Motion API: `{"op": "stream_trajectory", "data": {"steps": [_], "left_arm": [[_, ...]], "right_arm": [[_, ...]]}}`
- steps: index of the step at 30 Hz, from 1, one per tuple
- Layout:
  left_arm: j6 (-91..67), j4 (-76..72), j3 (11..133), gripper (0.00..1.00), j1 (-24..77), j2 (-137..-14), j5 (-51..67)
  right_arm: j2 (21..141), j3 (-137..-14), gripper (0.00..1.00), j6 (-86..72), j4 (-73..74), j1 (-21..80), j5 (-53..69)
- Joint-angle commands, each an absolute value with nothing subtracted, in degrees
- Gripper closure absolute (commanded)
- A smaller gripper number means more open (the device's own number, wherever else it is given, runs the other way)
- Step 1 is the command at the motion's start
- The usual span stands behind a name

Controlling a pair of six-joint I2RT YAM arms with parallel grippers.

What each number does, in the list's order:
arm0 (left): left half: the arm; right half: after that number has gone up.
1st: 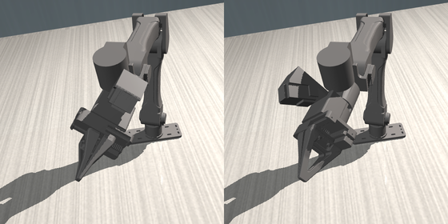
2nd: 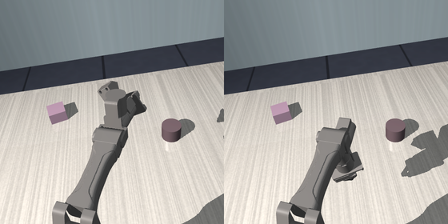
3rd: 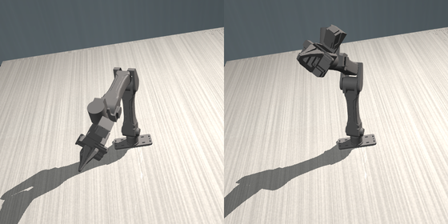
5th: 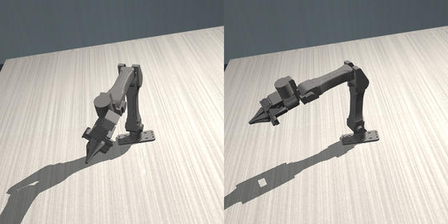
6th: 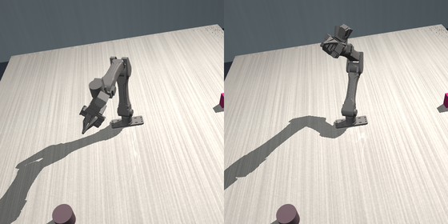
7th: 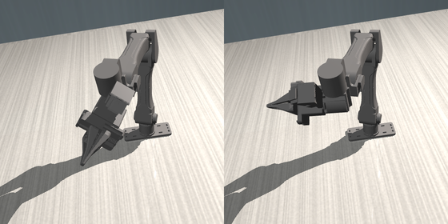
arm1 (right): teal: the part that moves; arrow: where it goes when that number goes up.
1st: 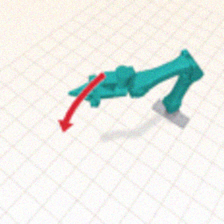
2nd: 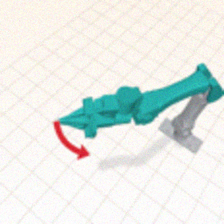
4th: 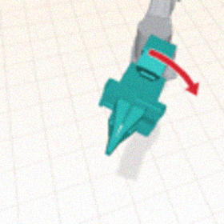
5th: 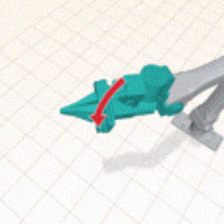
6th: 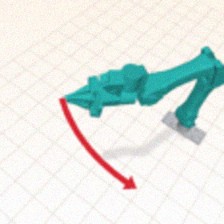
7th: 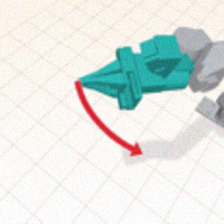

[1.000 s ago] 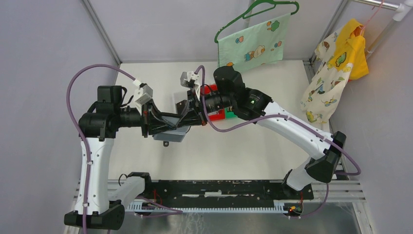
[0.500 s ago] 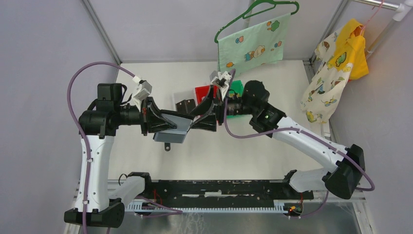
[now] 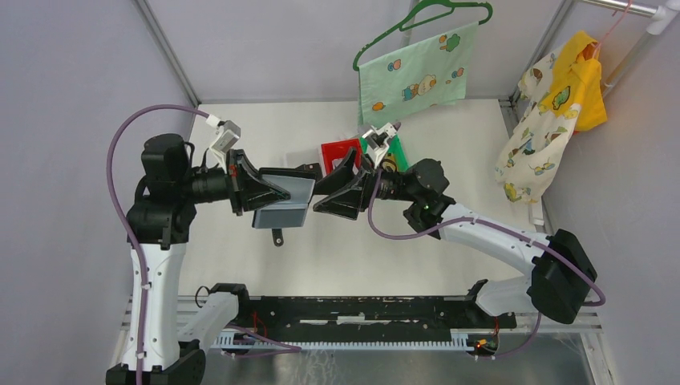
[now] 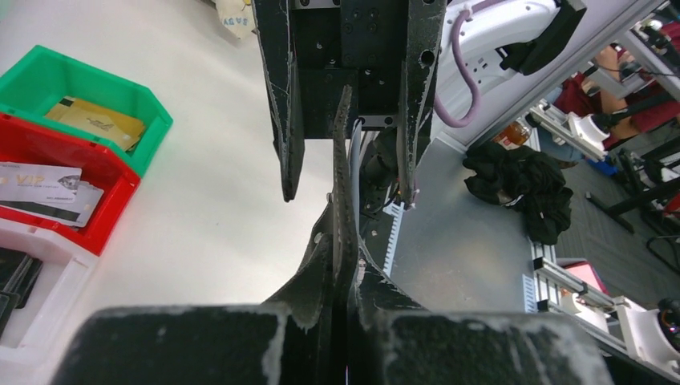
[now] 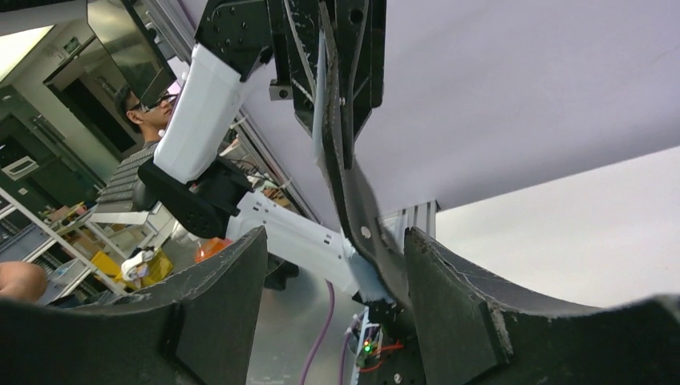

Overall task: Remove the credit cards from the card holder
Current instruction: Remove the credit card from the card holder.

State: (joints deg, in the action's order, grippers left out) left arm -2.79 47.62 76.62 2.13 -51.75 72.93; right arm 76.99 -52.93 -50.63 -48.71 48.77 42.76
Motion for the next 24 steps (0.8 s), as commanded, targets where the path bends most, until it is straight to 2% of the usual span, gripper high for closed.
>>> {"op": "stream_trajectory", "data": {"steps": [1,9,10,16,17,19,21,22,24], "left_arm": [[-11.3,41.4,76.3,0.98,2.3,-50.7,75.5],[-13.4,40.1,75.5,0.98,2.3,-49.6,76.2],[-13.5,40.1,75.5,0.98,2.3,-49.7,76.3],[-14.0,40.2,75.9,0.98,2.3,-50.3,74.9],[-14.2,40.0,75.8,0.95,2.3,-50.4,73.8],[-13.7,40.0,75.2,0.65,2.3,-50.6,72.3],[-11.4,41.4,74.8,0.41,2.3,-50.5,71.3],[-9.4,42.5,74.9,0.37,2.3,-50.5,70.8],[-6.4,44.1,74.8,0.37,2.3,-50.5,71.4]], "right_arm": [[76.7,-54.8,0.33,-50.5,-55.7,49.4,38.5],[78.6,-56.1,0.38,-49.7,-58.3,50.6,37.4],[79.0,-56.6,0.41,-49.7,-58.0,50.9,37.3],[81.5,-58.4,0.79,-52.4,-61.2,51.5,38.9],[81.6,-58.6,0.88,-52.5,-60.8,51.5,39.1],[81.5,-59.9,1.00,-52.0,-57.9,51.2,40.1],[81.4,-62.1,1.00,-50.4,-51.5,50.8,41.4],[81.4,-63.4,1.00,-49.7,-48.0,50.6,42.3],[81.3,-64.4,1.00,-49.2,-45.1,50.0,43.7]]}}
